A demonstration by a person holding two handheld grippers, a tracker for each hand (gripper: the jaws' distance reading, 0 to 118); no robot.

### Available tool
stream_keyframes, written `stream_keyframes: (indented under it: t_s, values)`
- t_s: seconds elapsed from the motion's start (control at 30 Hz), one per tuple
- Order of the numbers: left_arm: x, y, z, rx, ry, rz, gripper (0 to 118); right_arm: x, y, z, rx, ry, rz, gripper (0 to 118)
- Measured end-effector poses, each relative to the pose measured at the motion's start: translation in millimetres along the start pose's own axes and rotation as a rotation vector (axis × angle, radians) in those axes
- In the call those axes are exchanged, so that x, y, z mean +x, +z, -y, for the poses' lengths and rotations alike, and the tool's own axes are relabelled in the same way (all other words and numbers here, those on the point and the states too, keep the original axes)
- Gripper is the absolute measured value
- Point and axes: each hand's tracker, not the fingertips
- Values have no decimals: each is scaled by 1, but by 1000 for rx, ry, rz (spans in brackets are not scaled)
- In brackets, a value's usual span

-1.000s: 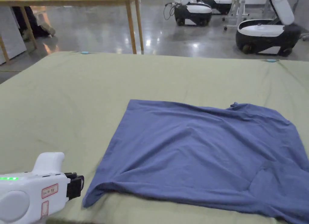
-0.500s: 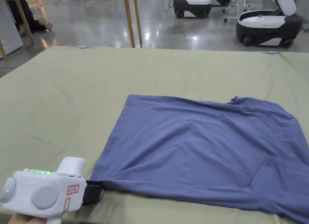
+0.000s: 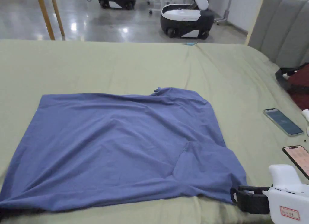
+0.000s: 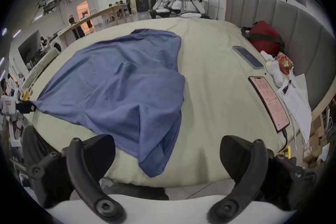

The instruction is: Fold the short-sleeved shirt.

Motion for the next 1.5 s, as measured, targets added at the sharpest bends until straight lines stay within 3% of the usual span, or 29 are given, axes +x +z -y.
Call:
stream_keyframes:
  t_s: [0.07, 0.13, 0.17, 0.2, 0.27, 0.37, 0.6, 0.87, 1.23, 1.27, 1.3, 1.33, 1.37, 1.4, 1.43, 1.5]
  values:
    - [1, 0, -1, -4, 5, -3, 5, 0, -7, 2, -32, 15, -9, 62]
    - [0, 1, -1, -2, 21, -1, 5, 2, -14, 5, -47, 35, -4, 36]
    - [0, 1, -2, -4, 24, 2, 5, 4, -15, 5, -62, 37, -46, 21]
    - [0, 2, -3, -5, 28, -2, 5, 4, -11, 2, -44, 11, -62, 11]
    - [0, 4, -4, -8, 29, 0, 5, 4, -6, -3, -14, -1, -49, 6]
    - [-3, 4, -14, -11, 14, 3, 5, -2, 8, -19, 31, 61, -24, 6]
    - [-12, -2, -80, 31, -9, 30, 5, -4, 10, -92, 99, 46, -62, 6]
    - [-16, -57, -169, 13, -40, 36, 5, -4, -50, -179, 52, 70, -57, 6]
    - [-19, -127, -219, -45, 6, 70, 5, 7, -134, -207, -58, -24, -76, 6]
    - [-20, -130, -218, -45, 6, 74, 5, 11, -135, -206, -58, -44, -89, 6]
    - [-22, -131, -216, -40, 9, 79, 9, 12, -134, -204, -42, -59, -83, 16]
    - [-23, -129, -214, -27, 28, 64, 26, 13, -130, -199, -16, -69, -68, 45]
    - [-24, -128, -211, -28, 29, 37, 66, 13, -129, -196, -24, -68, -67, 92]
    - [-25, -125, -205, -29, 25, 21, 113, 16, -121, -193, -48, -89, -43, 118]
    - [-26, -116, -201, 13, 32, 11, 116, 16, -107, -193, 0, -91, -59, 115]
    - [-26, -100, -190, 9, 40, -16, 108, 16, -90, -186, -13, -90, -43, 115]
